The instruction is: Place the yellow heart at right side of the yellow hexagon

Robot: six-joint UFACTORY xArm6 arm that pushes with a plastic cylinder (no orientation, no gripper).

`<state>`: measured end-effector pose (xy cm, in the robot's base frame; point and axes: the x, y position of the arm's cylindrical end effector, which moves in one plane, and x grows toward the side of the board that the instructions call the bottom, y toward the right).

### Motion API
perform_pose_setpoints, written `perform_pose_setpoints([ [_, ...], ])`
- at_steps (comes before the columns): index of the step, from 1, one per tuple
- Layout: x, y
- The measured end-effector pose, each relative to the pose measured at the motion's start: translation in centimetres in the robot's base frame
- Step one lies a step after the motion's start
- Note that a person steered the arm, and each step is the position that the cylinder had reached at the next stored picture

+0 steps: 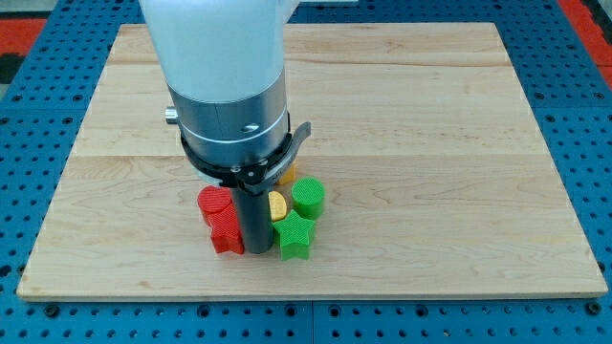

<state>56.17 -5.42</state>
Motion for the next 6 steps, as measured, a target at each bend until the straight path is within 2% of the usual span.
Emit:
perform_pose_setpoints([
  [1,-1.4,1.3],
  [3,-7.6,3.3],
  [4,-8.7,7.9],
  [5,-12.7,11.5],
  [6,-13.0,9.8],
])
